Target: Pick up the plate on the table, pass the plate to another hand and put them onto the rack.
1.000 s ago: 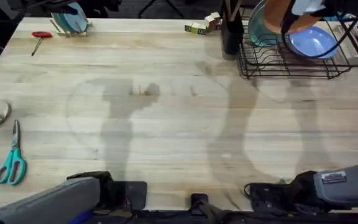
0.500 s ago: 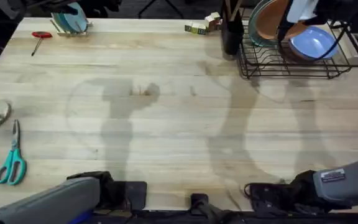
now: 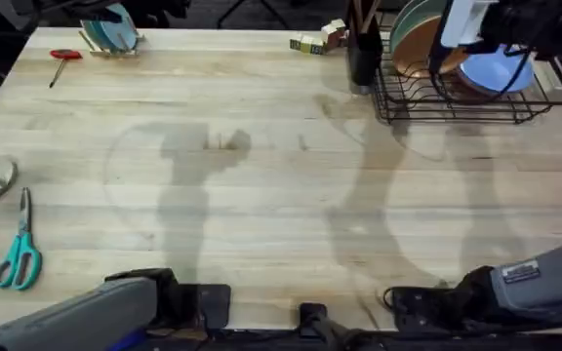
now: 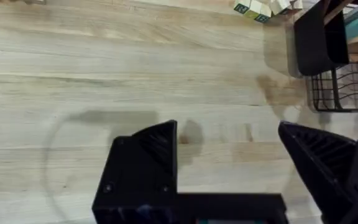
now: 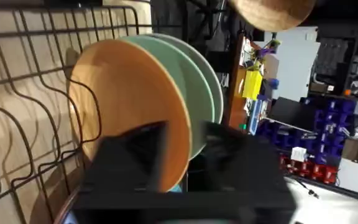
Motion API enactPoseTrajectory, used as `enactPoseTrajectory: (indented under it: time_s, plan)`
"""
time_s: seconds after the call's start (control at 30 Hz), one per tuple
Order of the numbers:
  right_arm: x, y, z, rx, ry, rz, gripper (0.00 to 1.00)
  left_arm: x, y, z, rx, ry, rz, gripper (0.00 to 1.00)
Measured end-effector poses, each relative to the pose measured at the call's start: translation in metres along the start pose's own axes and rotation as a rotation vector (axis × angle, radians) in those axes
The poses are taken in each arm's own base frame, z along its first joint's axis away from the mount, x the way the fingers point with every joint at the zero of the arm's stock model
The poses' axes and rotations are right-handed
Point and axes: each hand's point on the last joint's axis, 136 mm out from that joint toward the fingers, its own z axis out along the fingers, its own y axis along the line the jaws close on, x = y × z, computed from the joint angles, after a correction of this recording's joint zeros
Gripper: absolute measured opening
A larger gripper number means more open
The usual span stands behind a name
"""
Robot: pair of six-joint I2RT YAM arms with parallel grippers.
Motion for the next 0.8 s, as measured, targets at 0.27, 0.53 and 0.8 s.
enactPoseTrajectory:
  time_s: [0.27, 0.53, 0.8]
  plan:
    - [0.0, 0.0, 0.0, 0.0, -0.001, -0.007, 0.989, 0.0, 0.0, 0.0, 0.0, 0.001, 0.0, 0.994]
    - [-0.002, -0.005, -0.004, 0.012, 0.0, 0.004, 0.993, 0.0, 0.0, 0.0, 0.0, 0.001, 0.0, 0.994]
    - [-0.028, -0.048, -0.038, 0.115, -0.026, 0.088, 0.993, 0.0, 0.0, 0.0, 0.0, 0.0, 0.0, 0.994]
